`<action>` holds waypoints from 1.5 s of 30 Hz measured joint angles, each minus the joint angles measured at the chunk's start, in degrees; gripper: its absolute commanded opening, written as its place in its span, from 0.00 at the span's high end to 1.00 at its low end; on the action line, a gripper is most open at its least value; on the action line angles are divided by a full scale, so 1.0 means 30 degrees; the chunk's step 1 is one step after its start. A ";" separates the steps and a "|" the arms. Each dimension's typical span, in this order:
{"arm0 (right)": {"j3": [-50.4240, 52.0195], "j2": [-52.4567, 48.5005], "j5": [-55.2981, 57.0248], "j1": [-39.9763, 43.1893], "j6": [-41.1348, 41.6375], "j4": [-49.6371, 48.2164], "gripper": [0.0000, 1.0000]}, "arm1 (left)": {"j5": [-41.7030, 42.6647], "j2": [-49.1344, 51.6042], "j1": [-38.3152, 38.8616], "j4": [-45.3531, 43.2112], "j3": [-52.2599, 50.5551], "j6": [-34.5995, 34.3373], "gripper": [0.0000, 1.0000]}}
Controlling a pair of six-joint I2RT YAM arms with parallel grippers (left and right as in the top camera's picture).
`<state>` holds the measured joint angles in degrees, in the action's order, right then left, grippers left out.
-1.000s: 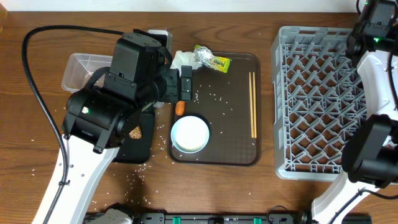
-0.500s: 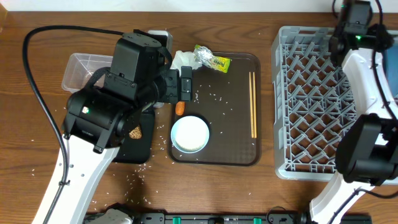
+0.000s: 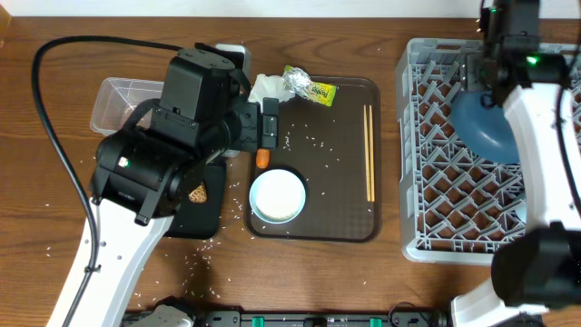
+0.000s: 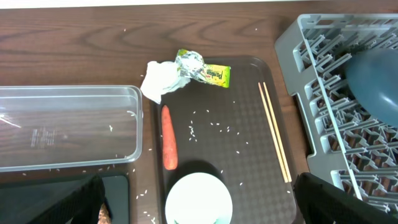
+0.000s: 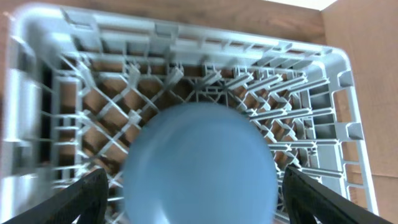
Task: Sort waste into correct bins and load items into the dishwasher rack
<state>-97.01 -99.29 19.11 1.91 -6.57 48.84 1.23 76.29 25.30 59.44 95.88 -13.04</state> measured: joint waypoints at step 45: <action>-0.0007 -0.7716 -1.0499 -0.7475 0.6331 -0.6987 0.36 | -0.1537 -0.0401 -0.1931 0.3934 -0.0131 0.1362 0.02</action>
<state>-97.03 -122.43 -12.38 -20.51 12.43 27.88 -3.38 75.09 19.51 71.24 95.48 -8.95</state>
